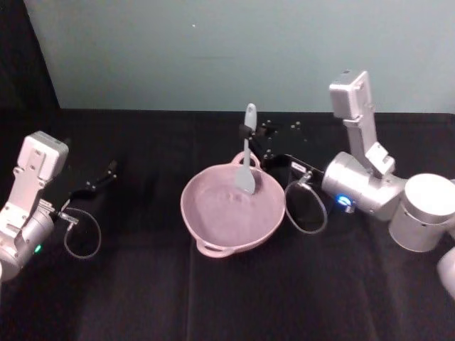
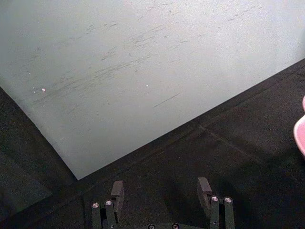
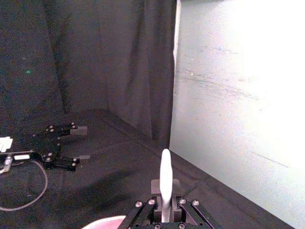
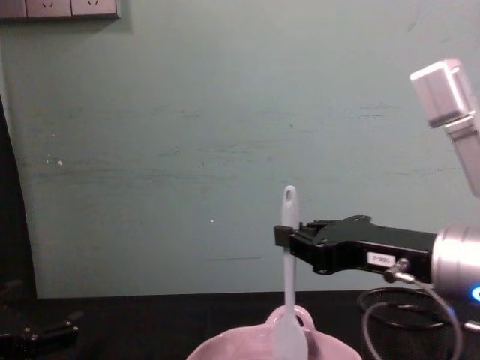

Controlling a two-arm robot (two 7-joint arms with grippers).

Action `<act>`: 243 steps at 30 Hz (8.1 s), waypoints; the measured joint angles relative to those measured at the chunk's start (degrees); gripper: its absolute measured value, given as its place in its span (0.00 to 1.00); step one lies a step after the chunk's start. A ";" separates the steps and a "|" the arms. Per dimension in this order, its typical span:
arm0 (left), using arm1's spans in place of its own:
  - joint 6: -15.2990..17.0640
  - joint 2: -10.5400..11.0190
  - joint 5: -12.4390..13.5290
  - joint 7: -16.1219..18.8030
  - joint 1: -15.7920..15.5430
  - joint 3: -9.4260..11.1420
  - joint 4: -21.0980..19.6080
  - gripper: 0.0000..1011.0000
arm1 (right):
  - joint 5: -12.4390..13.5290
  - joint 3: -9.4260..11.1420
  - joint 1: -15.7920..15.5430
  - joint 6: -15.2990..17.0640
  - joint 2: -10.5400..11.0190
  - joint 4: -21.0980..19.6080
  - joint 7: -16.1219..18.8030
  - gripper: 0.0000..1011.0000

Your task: Use the one hand to pick up the spoon and stir the clear water in the bowl.

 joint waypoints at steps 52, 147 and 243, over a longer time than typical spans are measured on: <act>0.00 0.00 0.00 0.00 0.00 0.00 0.00 1.00 | -1.55 3.46 -4.83 -0.91 1.07 -5.13 1.09 0.12; 0.00 0.00 0.00 0.00 0.00 0.00 0.00 1.00 | -3.02 5.23 -8.24 -2.22 -0.60 -8.22 -0.19 0.12; 0.00 0.00 0.00 0.00 0.00 0.00 0.00 1.00 | 26.67 19.87 -7.31 19.79 6.68 -9.61 -1.59 0.12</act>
